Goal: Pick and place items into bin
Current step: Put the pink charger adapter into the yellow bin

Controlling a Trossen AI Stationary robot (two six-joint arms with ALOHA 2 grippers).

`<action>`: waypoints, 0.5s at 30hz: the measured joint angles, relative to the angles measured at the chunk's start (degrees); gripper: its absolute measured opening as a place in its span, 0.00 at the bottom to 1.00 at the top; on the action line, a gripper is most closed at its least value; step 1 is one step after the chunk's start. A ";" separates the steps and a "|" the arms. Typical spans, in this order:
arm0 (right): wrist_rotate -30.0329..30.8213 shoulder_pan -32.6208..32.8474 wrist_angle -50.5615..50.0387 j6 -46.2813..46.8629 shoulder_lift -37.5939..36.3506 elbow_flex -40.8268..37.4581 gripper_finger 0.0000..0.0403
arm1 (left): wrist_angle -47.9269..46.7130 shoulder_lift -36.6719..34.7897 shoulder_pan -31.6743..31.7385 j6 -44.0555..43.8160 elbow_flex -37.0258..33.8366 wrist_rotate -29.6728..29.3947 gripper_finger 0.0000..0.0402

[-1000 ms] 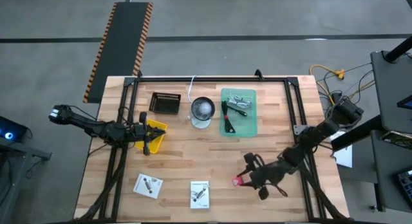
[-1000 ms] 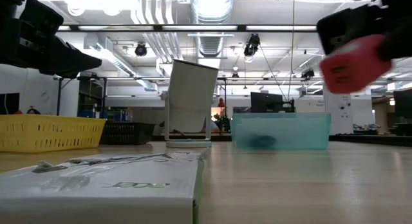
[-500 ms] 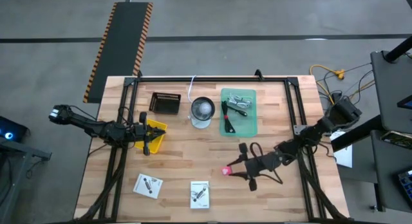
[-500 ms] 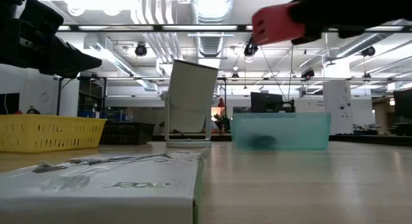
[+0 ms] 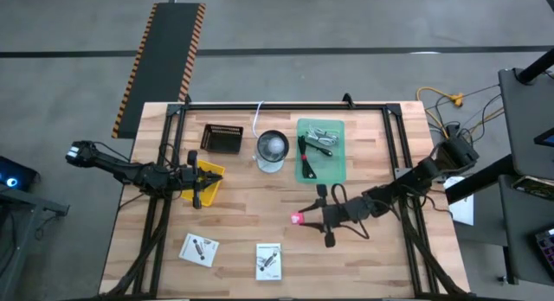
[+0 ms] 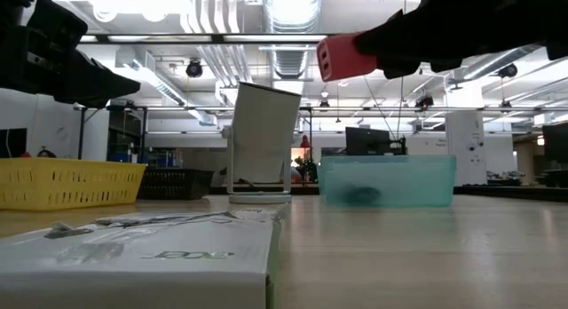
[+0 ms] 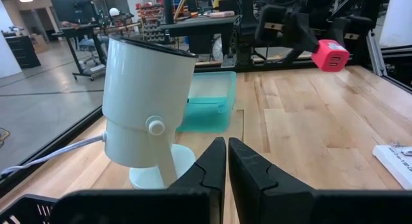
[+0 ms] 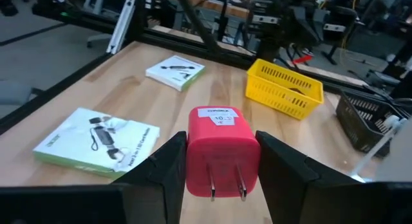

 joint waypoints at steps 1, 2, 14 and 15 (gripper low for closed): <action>-0.05 0.00 -0.01 -0.02 0.00 0.00 0.36 | 0.02 0.00 0.02 0.00 0.00 -0.01 0.00; -0.03 -0.02 -0.04 -0.03 0.00 0.00 0.36 | 0.00 0.00 0.00 0.00 0.00 0.00 0.00; -0.43 -0.03 0.66 -0.50 0.00 0.00 0.36 | 0.02 -0.04 0.00 -0.03 0.00 0.00 0.00; -0.43 -0.08 0.80 -0.69 0.00 0.00 0.36 | 0.02 -0.04 0.00 -0.07 0.00 0.00 0.00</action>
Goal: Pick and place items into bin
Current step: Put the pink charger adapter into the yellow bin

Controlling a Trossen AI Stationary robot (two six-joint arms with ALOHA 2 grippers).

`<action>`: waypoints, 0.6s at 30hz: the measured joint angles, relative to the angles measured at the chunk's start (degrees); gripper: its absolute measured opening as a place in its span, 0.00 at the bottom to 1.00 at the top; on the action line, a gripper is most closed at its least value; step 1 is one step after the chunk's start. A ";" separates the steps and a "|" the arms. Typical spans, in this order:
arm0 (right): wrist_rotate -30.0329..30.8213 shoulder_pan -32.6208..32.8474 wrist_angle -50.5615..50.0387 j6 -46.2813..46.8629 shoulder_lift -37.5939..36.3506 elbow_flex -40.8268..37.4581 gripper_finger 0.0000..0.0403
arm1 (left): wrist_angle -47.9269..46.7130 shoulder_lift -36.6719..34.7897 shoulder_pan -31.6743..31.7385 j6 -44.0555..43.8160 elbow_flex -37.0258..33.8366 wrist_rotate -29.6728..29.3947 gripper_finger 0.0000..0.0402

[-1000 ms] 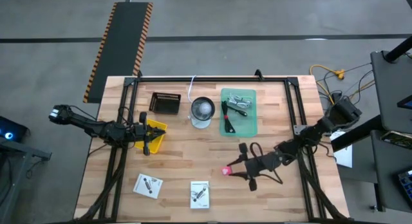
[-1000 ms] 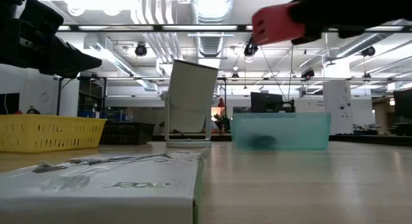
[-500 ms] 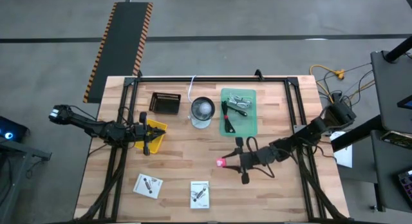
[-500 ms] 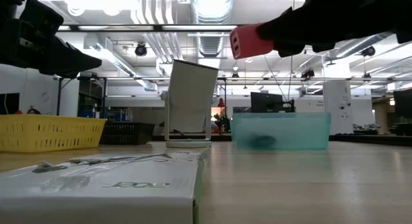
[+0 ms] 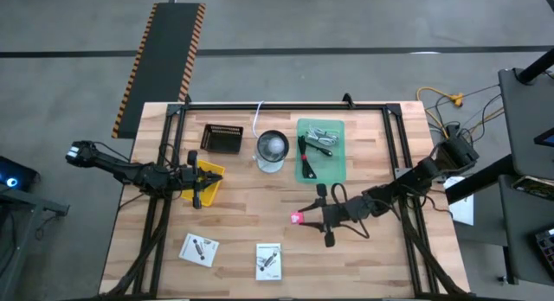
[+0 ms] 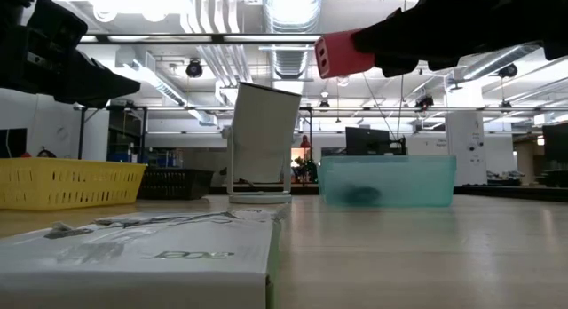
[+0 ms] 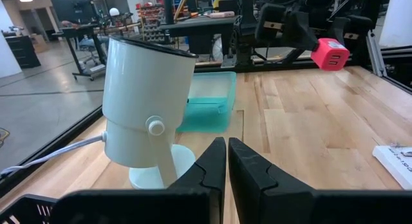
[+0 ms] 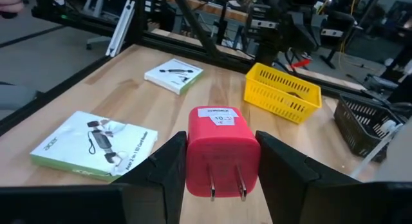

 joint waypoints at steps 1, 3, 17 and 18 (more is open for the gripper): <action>0.00 -0.01 0.13 -0.44 0.00 0.00 0.36 | 0.00 0.00 0.02 -0.02 0.00 0.00 0.00; 0.00 -0.17 0.81 -1.86 0.00 0.00 0.36 | 0.00 0.00 0.02 -0.01 0.00 0.00 0.00; -0.44 -3.64 3.01 -3.30 -0.02 0.04 0.36 | 9.48 2.20 0.02 0.04 0.00 -1.09 0.07; -0.48 -3.73 3.01 -3.29 -0.02 0.04 0.36 | 10.00 2.75 0.02 0.04 0.00 -1.07 0.11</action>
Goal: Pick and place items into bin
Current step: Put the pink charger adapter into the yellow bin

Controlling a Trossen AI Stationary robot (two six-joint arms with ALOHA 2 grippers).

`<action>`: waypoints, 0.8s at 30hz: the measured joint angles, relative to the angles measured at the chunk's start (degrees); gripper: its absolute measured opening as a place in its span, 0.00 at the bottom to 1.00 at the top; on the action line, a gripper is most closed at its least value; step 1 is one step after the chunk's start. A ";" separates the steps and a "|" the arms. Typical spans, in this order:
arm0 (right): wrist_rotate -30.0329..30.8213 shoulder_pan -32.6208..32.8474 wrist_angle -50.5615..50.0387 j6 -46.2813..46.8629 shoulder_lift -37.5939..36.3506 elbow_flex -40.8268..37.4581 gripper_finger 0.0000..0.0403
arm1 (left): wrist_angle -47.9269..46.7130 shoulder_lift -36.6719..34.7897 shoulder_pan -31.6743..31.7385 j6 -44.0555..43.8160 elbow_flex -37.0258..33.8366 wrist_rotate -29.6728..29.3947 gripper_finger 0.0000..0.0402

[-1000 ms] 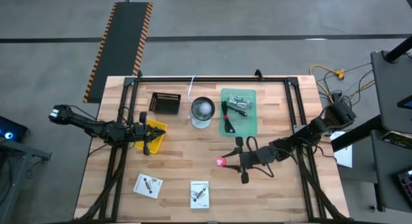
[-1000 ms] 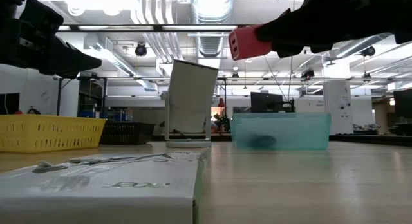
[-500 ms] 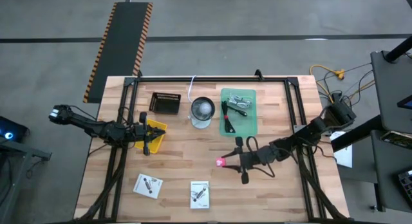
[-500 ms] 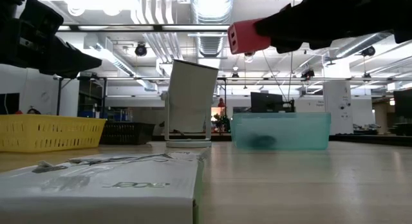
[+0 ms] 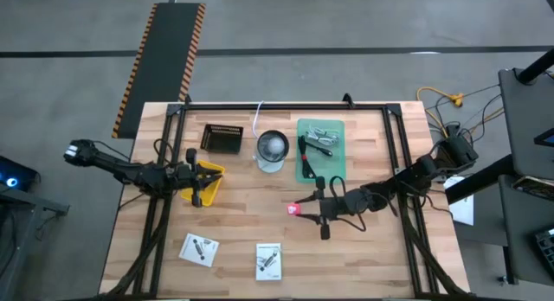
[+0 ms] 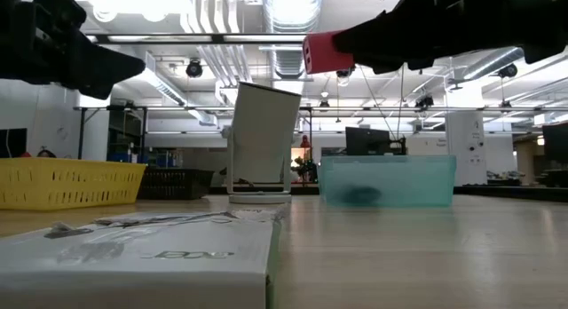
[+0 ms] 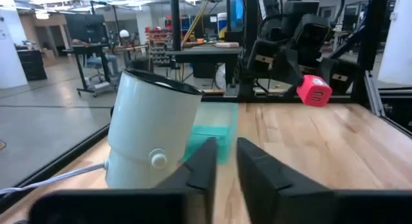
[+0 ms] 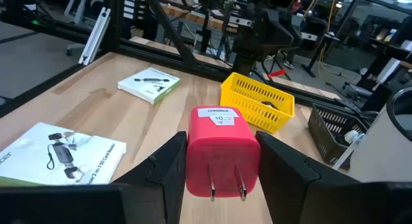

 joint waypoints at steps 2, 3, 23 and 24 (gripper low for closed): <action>-0.02 -0.03 -0.04 0.02 0.02 0.00 0.36 | 1.63 1.36 0.00 0.00 0.00 0.30 0.20; 0.00 -0.03 -0.04 0.02 0.02 0.00 0.36 | 2.81 2.14 0.00 0.02 0.00 0.94 0.25; 0.48 -2.01 0.56 1.37 0.04 0.33 0.36 | 36.58 34.19 0.11 8.84 6.34 7.58 0.63; 0.52 -2.02 0.84 1.38 0.02 0.33 0.36 | 37.62 35.84 0.11 9.98 7.24 7.59 0.63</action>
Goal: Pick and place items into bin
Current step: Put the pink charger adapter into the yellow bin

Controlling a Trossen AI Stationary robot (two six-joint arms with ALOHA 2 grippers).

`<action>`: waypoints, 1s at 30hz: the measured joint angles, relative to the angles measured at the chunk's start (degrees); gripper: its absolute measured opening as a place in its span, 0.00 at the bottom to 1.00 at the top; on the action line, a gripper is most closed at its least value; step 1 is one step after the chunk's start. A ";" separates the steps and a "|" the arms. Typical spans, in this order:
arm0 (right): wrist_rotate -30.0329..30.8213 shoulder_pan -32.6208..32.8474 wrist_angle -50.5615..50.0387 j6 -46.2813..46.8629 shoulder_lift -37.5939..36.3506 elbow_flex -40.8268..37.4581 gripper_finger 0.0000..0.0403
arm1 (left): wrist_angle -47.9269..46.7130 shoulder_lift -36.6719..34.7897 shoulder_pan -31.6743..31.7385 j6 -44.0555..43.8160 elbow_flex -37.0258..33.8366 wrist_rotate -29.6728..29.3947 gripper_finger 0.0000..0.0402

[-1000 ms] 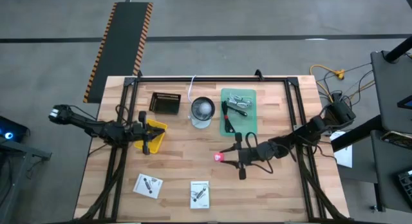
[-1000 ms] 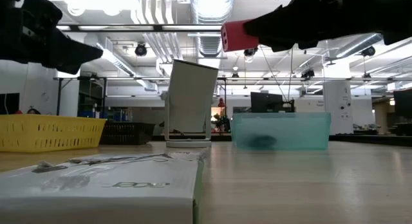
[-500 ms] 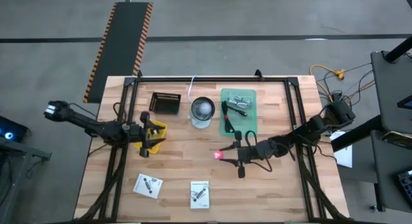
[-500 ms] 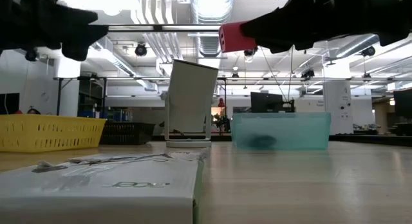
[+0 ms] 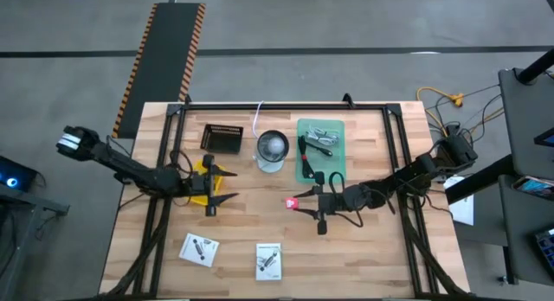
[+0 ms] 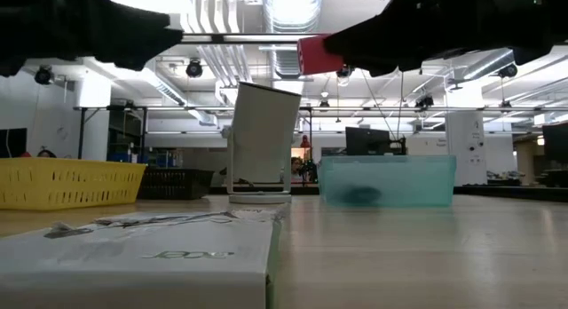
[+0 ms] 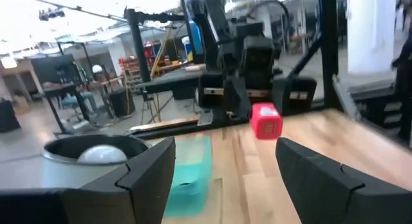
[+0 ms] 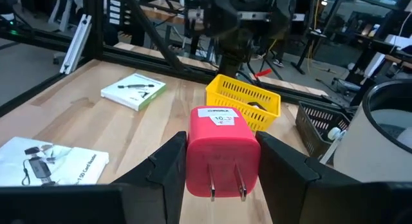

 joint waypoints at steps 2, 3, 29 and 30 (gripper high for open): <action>0.00 0.00 0.97 -0.02 0.00 0.00 0.36 | 0.46 3.56 0.00 1.95 1.50 -0.02 0.63; -0.02 0.01 1.47 -0.03 0.00 0.00 0.36 | 0.81 5.36 0.00 2.19 2.34 -0.01 0.63; 0.02 0.04 1.81 -1.17 -0.04 1.38 0.36 | 5.01 38.07 0.00 3.99 26.96 2.53 0.63; 0.02 0.04 1.79 -1.33 -0.04 1.38 0.36 | 5.00 38.57 0.00 3.98 27.48 2.51 0.63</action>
